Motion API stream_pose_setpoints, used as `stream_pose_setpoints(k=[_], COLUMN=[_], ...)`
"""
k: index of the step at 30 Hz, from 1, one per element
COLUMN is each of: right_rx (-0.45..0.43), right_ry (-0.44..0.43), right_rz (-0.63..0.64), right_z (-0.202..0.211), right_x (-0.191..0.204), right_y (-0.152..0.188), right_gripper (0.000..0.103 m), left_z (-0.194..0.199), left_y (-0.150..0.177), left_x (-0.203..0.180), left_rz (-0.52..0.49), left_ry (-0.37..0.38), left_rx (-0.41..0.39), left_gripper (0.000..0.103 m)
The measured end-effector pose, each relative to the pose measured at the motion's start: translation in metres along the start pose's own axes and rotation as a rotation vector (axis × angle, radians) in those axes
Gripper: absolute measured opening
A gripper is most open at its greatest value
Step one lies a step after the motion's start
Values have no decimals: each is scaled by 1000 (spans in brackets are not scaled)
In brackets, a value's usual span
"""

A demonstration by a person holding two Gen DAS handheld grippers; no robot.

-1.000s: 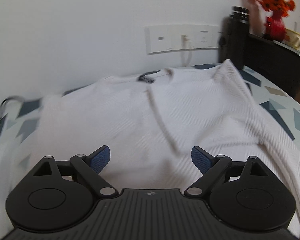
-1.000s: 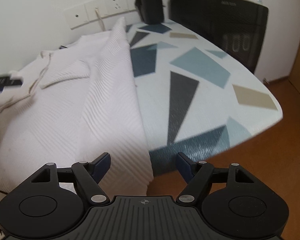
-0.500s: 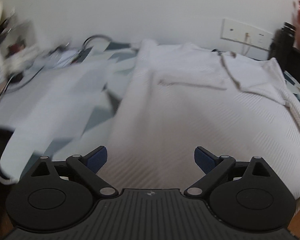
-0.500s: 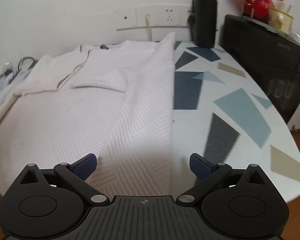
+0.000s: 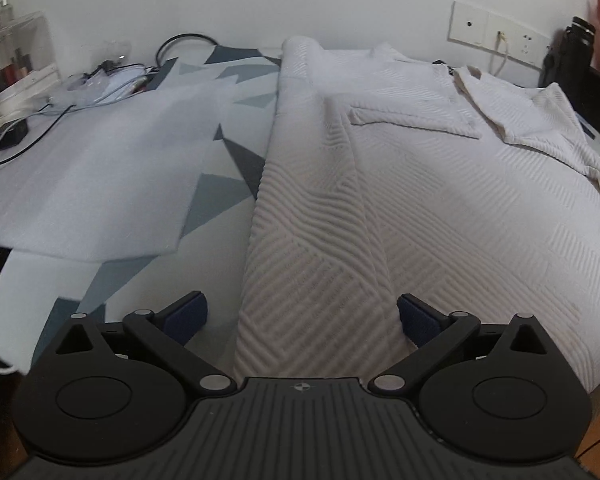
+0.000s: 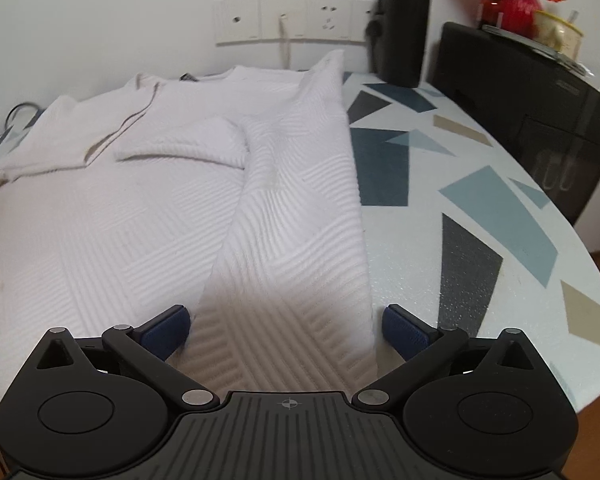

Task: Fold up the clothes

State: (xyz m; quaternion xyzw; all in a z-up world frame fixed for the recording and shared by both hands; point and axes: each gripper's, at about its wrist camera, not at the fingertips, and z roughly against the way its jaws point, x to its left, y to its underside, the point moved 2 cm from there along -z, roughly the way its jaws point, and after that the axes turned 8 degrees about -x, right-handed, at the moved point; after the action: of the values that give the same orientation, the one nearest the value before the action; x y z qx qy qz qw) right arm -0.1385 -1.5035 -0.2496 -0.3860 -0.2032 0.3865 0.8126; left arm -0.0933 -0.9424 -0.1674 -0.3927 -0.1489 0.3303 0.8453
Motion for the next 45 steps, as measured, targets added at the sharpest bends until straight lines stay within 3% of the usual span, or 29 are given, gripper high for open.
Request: stream_pose_setpoints(k=[7,15,21,27,40,45], right_rx=[-4,-79,-78,-102,-131,-131], right_ry=[55,74,86,94,106,85], right_rz=[-39,-55,-62,-62,-71,-57], right_z=[0,5,6,8,9,8], right_x=[3,5,6,8,9,7], right_y=[1,9,10,14,17,16], right_gripper=[102,102,102,102,102,102], left_z=[-7,-6,-3,1,3,1], left_y=[-3,-5,0,2,10,11], left_x=[1,2,3,0,0,4], left_rz=[-7,-7,-9,23,18,-10], left_ry=[15,13,15,-29,-39,1], left_rx=[-20,-3,-21,-24,-95,-116], left_gripper=[103,103,103,103,103,103])
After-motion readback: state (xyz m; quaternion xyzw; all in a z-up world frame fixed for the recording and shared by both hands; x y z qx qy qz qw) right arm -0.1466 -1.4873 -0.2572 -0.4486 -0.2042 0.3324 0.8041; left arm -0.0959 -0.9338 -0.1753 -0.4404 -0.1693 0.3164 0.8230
